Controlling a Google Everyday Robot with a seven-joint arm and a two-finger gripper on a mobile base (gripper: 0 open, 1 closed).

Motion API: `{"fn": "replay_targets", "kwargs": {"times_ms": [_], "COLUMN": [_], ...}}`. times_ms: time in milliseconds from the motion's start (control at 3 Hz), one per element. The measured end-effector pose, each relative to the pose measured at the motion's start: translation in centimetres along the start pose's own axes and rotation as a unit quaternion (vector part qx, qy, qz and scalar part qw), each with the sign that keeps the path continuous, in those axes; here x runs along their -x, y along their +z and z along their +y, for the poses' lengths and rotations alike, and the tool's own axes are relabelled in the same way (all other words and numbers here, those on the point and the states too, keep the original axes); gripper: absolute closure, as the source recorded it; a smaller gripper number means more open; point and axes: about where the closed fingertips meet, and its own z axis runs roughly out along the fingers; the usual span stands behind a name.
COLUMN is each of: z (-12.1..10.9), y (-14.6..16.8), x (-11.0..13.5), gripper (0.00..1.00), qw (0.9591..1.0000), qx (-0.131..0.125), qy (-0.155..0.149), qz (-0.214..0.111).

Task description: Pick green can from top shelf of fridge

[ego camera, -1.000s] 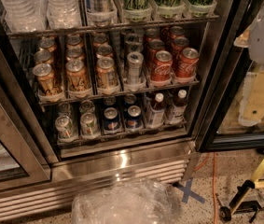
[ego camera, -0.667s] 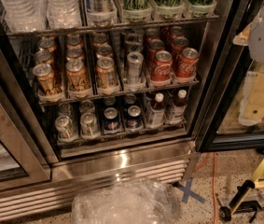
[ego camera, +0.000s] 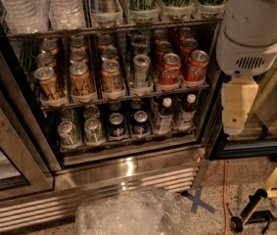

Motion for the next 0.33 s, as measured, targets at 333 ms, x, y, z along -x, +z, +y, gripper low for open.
{"fn": "replay_targets", "kwargs": {"times_ms": [333], "z": [0.00], "y": [0.00], "x": [0.00], "gripper": [0.00], "qw": [1.0000], "qx": [0.000], "qy": [0.000], "qz": [0.000]}}
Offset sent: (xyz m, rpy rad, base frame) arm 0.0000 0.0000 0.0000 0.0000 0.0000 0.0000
